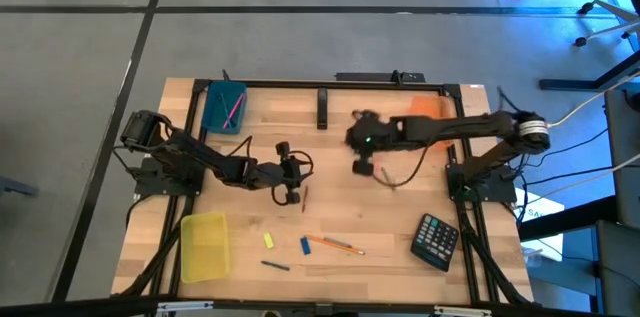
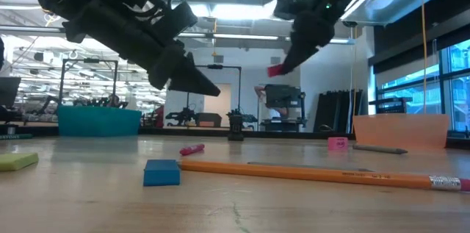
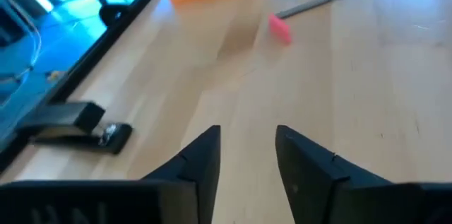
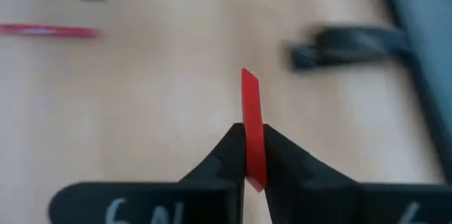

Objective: Sort crayons/erasers/pens/pencils in bins
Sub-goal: Put the red eraser into the orange bin, then put the pink eraser into the orange bin, then put the yellow eraser into the orange bin

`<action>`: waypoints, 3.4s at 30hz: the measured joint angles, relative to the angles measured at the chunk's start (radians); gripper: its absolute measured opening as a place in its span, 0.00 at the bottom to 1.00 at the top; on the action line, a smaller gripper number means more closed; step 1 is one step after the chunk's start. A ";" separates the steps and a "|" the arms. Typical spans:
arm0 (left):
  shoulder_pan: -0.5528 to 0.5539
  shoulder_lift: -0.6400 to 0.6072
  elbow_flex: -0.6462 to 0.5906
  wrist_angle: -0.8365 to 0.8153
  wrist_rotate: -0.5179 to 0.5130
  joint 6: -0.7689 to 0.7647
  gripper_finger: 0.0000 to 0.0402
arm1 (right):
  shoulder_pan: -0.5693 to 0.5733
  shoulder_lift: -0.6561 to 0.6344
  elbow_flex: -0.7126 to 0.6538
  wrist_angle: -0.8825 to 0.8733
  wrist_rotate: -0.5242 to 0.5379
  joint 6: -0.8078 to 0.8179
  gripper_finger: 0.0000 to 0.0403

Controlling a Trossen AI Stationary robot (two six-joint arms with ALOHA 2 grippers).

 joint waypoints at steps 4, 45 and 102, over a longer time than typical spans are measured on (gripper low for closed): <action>0.025 0.000 0.000 -0.021 0.000 -0.107 0.33 | -0.053 -0.059 0.000 -0.165 0.179 0.114 0.07; 0.053 0.001 -0.001 -0.109 0.002 -0.175 0.33 | -0.166 -0.140 -0.189 -0.303 -0.199 -0.089 0.47; 0.064 0.002 -0.002 -0.109 0.033 -0.178 0.32 | -0.466 -0.236 -0.267 -0.443 0.322 0.352 0.32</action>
